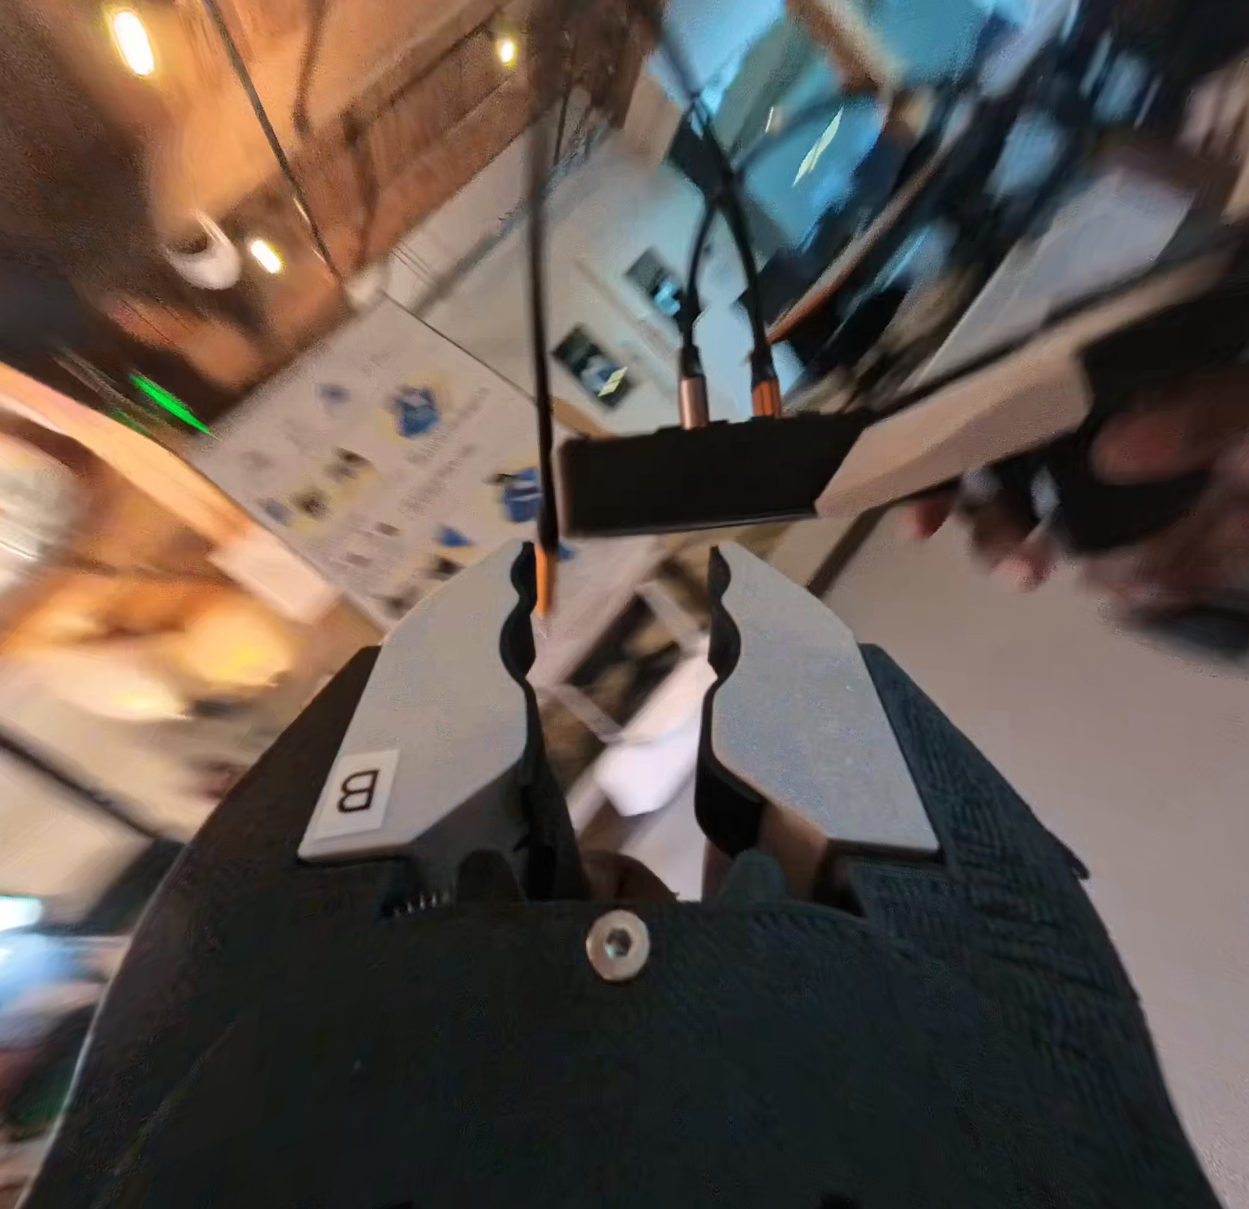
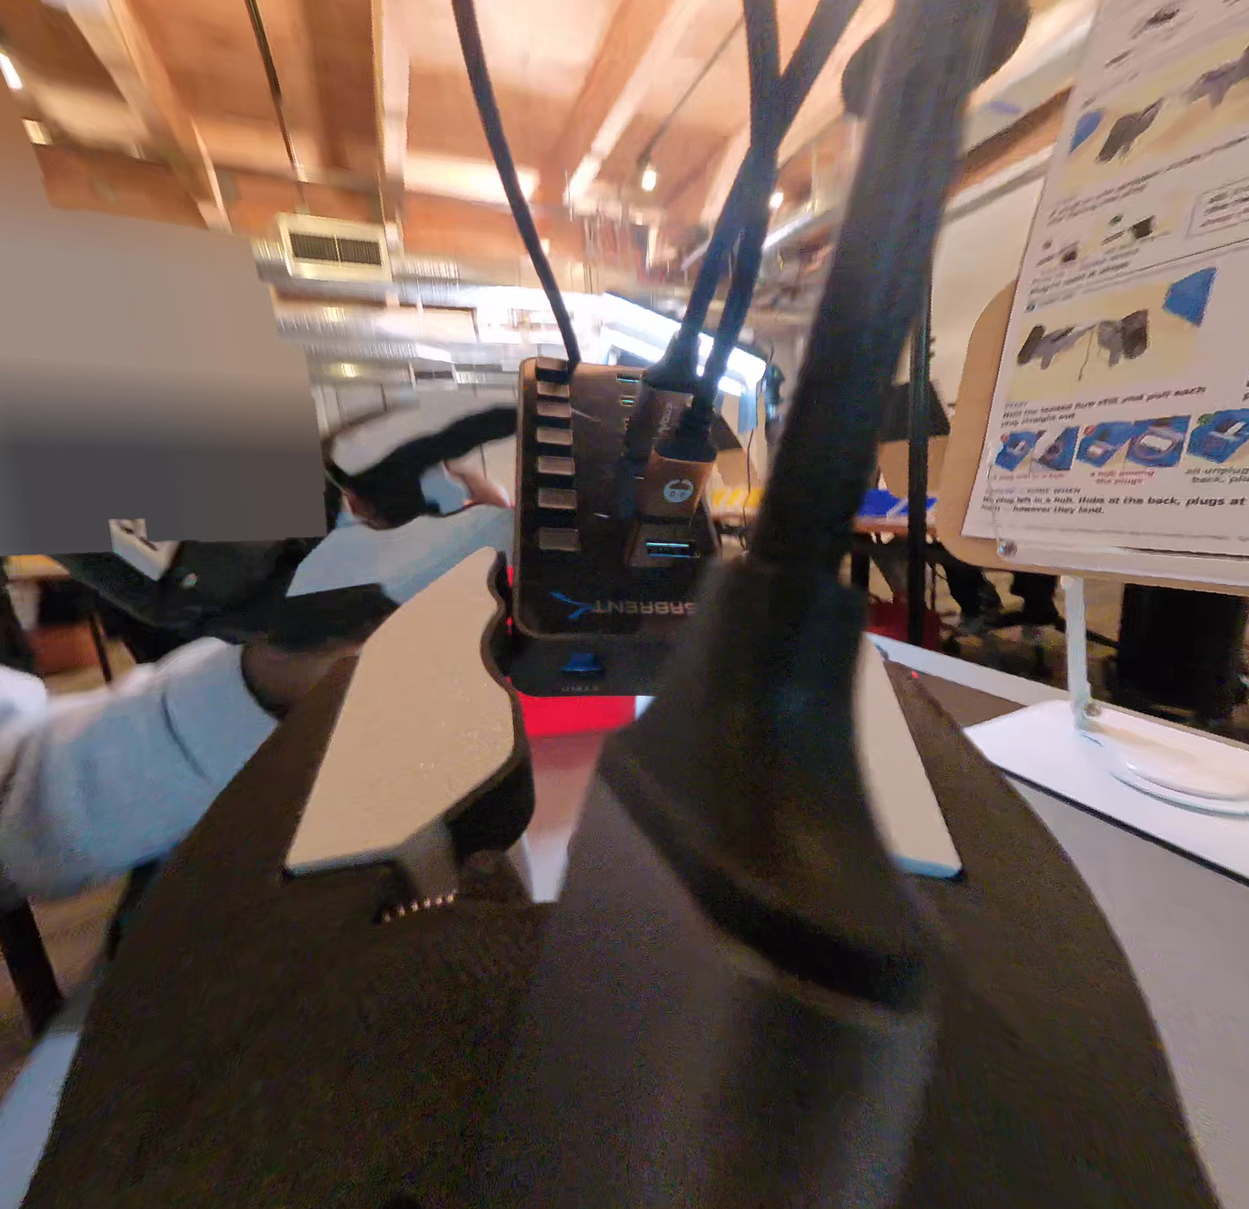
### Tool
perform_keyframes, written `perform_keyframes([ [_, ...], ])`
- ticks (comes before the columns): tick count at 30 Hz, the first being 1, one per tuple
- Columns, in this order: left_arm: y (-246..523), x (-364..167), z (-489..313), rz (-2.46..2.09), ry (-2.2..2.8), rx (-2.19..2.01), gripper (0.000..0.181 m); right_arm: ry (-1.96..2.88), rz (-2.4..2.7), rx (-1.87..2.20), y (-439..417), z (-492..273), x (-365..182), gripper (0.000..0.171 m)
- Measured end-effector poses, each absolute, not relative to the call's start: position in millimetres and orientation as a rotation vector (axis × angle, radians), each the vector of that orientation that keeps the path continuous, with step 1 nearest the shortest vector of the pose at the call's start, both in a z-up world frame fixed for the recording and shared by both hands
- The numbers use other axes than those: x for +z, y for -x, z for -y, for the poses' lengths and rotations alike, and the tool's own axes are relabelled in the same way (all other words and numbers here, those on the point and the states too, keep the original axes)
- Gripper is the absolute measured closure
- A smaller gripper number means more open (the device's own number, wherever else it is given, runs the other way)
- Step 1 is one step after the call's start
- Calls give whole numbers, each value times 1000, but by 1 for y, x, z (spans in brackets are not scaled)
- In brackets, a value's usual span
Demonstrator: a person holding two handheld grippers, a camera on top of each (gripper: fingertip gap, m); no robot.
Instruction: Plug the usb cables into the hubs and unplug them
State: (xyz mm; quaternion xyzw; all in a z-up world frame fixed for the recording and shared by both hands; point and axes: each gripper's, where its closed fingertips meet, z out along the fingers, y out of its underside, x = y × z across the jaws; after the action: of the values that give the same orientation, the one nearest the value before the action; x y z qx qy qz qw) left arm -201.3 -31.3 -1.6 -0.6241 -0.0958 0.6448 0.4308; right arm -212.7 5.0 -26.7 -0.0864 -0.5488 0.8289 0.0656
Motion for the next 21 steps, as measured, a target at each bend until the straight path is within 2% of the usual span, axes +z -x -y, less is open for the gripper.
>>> perform_keyframes([
  [3, 193, -4, 18, 468, 1308, 891, 126, 323, 1549, 2676, 215, -19, -15, 108],
  [6, 187, -14, -1, 512, 1189, 308, 94, 277, 1599, 2716, 206, -12, -21, 109],
  [7, 185, -18, -6, 497, 1191, 211, 93, 249, 1642, 2704, 201, -6, -25, 109],
  [9, 184, -20, -9, 451, 1174, 154, 94, 194, 1730, 2693, 189, 7, -34, 108],
  [12, 185, -18, 2, 429, 1087, 181, 117, 161, 1815, 2680, 178, 22, -46, 107],
  [21, 184, -39, 19, 422, 1047, 74, 116, 213, 1940, 2639, 177, 41, -69, 107],
])
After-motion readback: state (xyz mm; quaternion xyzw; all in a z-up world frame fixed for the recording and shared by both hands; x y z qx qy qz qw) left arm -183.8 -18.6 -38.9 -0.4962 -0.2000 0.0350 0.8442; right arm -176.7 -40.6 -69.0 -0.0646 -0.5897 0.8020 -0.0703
